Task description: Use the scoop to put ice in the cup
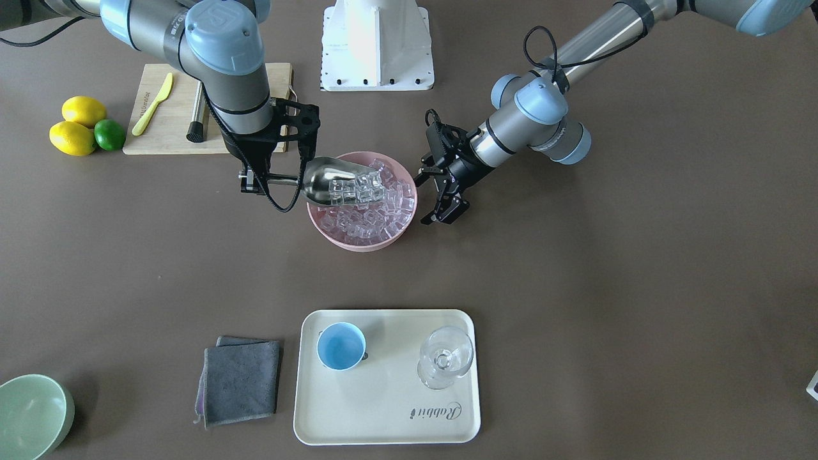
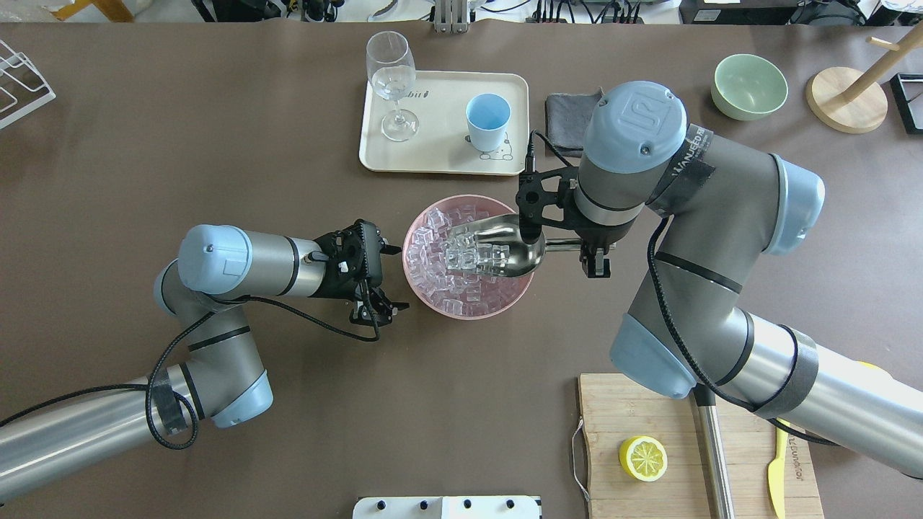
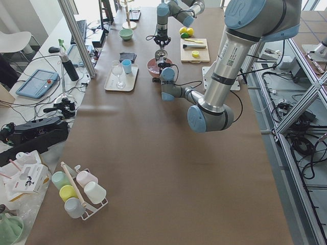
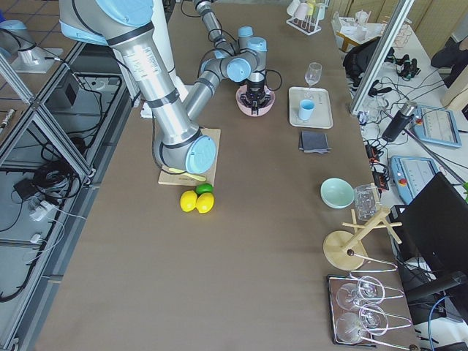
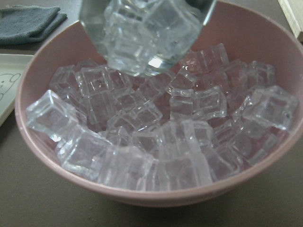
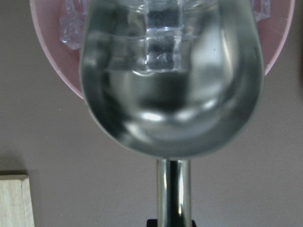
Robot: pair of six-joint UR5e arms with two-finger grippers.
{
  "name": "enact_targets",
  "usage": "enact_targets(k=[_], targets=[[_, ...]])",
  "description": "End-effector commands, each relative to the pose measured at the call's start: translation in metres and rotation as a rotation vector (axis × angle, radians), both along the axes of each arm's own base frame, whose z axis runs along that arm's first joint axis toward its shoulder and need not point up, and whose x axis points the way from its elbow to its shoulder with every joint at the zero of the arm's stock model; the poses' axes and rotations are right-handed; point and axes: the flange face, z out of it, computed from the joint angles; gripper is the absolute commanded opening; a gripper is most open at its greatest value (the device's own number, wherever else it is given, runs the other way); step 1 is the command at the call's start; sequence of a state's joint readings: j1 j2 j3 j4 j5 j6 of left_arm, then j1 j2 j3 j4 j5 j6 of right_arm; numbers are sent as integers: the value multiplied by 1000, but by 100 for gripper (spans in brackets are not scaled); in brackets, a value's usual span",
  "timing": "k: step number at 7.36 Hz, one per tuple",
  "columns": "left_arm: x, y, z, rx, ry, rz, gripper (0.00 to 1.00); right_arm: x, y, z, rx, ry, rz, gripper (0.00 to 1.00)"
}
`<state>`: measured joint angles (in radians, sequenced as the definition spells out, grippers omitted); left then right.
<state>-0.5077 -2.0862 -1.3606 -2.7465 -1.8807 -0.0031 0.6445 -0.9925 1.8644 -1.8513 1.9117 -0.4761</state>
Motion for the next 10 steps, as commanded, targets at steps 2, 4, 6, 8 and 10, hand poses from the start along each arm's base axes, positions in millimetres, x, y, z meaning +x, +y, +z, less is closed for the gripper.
enact_targets(k=[2, 4, 6, 8, 10], targets=[[0, 0, 1, 0, -1, 0, 98, 32, -26, -10, -9, -32, 85, 0], [-2, 1, 3, 0, 0, 1, 98, 45, -25, -18, -102, -66, 206, 0], [-2, 1, 3, 0, 0, 1, 98, 50, -26, -8, -347, -82, 421, 0], [-2, 1, 3, 0, 0, 1, 98, 53, -27, -6, -554, -96, 644, 0], [-4, 0, 4, 0, -1, -3, 98, 55, -28, -7, -742, -111, 869, 0]])
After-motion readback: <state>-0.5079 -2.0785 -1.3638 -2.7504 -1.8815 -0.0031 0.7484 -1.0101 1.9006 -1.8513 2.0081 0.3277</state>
